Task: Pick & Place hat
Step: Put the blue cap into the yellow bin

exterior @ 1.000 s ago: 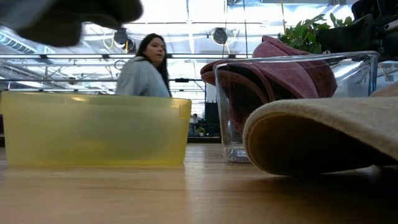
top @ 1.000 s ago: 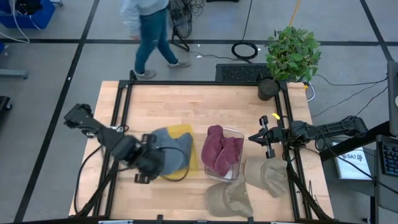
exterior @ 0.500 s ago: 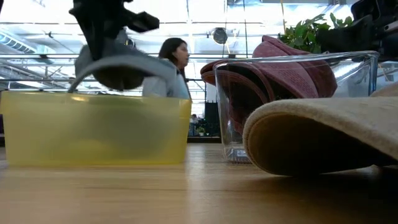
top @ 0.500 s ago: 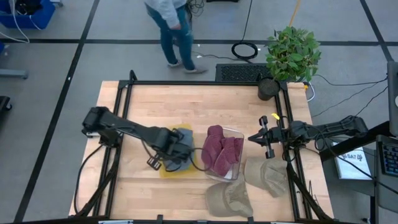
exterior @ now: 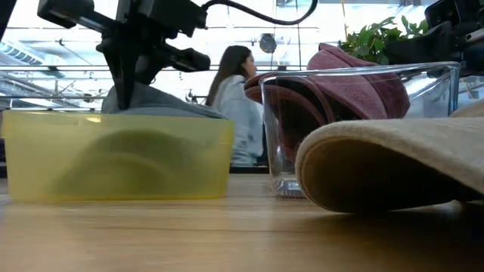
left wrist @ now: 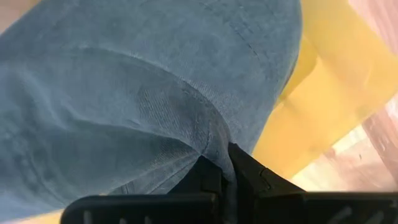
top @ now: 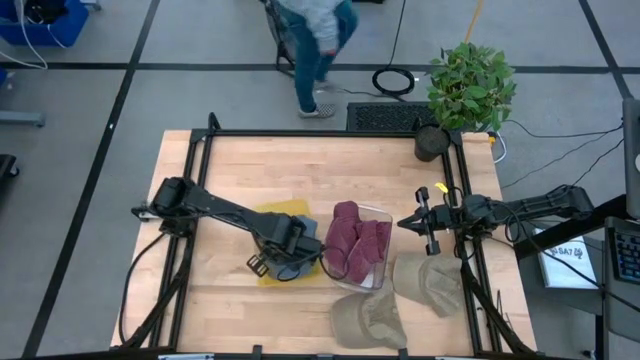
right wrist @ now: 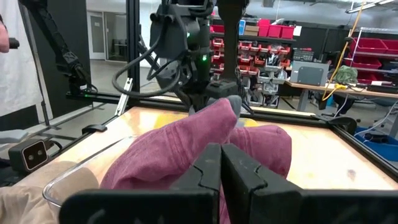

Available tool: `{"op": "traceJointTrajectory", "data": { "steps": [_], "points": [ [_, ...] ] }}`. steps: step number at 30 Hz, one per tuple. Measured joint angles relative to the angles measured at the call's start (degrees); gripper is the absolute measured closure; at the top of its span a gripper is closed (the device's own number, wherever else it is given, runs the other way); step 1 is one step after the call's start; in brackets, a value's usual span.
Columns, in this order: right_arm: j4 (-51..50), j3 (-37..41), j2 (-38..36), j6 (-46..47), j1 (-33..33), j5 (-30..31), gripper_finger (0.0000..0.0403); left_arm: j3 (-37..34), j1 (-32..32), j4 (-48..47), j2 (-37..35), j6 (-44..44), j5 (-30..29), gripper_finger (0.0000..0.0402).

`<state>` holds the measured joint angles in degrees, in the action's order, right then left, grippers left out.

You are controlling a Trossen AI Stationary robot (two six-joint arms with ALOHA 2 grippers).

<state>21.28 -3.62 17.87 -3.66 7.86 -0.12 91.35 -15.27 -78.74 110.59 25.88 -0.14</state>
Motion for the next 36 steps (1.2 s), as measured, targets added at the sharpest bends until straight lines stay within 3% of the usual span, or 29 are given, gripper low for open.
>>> {"op": "traceJointTrajectory", "data": {
  "steps": [8,22,36],
  "points": [
    [0.48,0.00,0.02,0.02,0.00,0.00,0.0403,-0.53,-0.09,1.40,1.59,0.38,0.62,0.0392],
    [0.72,0.00,0.07,0.03,0.00,0.00,0.0403,-9.56,-0.07,8.60,1.35,0.80,6.40,0.0392],
    [0.72,0.00,0.07,0.04,0.00,0.00,0.0403,-12.00,-1.21,11.59,1.31,-4.04,7.78,0.0391]
  ]
}}
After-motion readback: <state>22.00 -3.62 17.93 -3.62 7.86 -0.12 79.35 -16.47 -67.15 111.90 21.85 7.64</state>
